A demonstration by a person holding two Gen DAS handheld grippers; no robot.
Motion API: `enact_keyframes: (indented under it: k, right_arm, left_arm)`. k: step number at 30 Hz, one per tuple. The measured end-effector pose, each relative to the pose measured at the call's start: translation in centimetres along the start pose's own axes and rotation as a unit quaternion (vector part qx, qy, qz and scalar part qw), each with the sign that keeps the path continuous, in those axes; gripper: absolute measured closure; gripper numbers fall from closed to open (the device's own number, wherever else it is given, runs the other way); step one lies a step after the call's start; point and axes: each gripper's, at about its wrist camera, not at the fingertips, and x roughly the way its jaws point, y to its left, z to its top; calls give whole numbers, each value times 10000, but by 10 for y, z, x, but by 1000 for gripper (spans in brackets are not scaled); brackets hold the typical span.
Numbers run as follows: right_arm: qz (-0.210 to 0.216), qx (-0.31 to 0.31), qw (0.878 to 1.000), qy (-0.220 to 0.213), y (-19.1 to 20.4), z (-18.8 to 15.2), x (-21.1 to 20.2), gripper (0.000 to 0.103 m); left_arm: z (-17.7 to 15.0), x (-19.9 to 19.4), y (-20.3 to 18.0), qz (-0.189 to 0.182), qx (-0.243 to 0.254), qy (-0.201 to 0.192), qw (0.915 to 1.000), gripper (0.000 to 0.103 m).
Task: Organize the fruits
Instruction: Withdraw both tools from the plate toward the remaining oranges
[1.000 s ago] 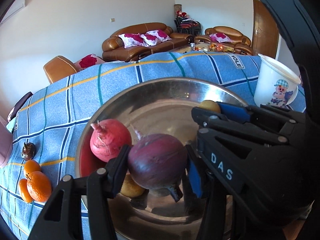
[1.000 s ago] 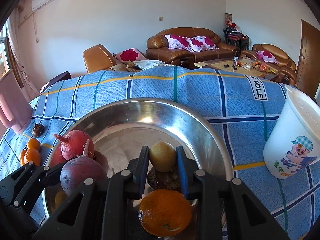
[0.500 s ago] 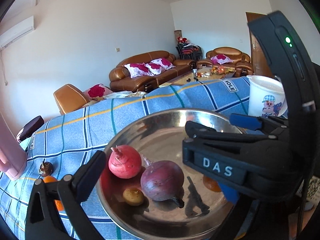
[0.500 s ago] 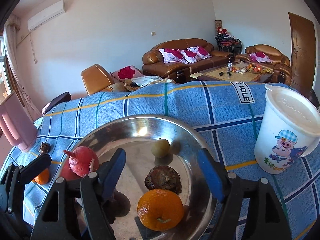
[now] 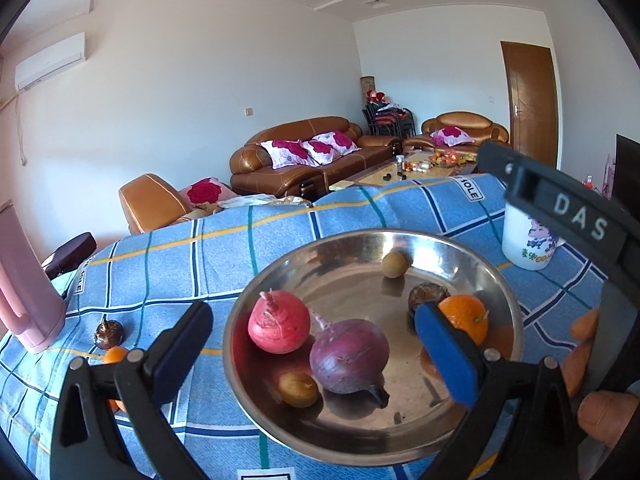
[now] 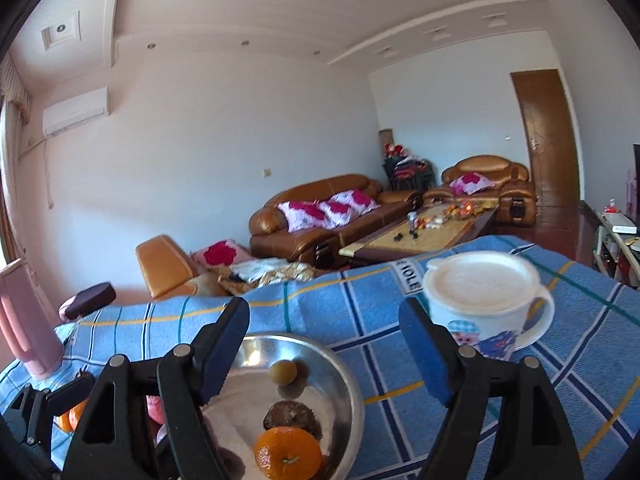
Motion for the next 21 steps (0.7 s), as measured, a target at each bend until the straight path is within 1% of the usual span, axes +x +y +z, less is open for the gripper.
enact_keyframes:
  k: [1,3,5,8,10,13,15,21]
  right_arm:
    - [-93,26,9999,-103,-1,0,-4,24]
    - [-309,-37,9994,-176,2,-3,-8,19]
    - [-486,-207,9986,-46,7,-5,-7,18]
    - [-482,-308,9980,258,13,-8,-5,18]
    - [-507,-389,9973,367,18,-10,-6,18]
    - [-624,-605,9956,354,25,-14,-15,18]
    - [-680,-744,9940,421,32,-16,-19,18]
    - [-668,-956,9918,519,56,-26,-34,17]
  left_arm:
    - [0,-1,2,14,-25,-14,10000,0]
    - [-1,-4,6,39,-52,-41,10000,0]
    - [-3,-7,9,81,-35,-71,9999,0]
    - [-7,-12,19,108,-91,-107,9998,0]
    - [-10,-17,28,64,-213,-142,9997,0]
    - [-14,-23,38,69,-314,-195,9993,0]
    - [-17,-27,45,40,-357,-178,9992,0]
    - [-25,-34,66,-2,-529,-119,9985,0]
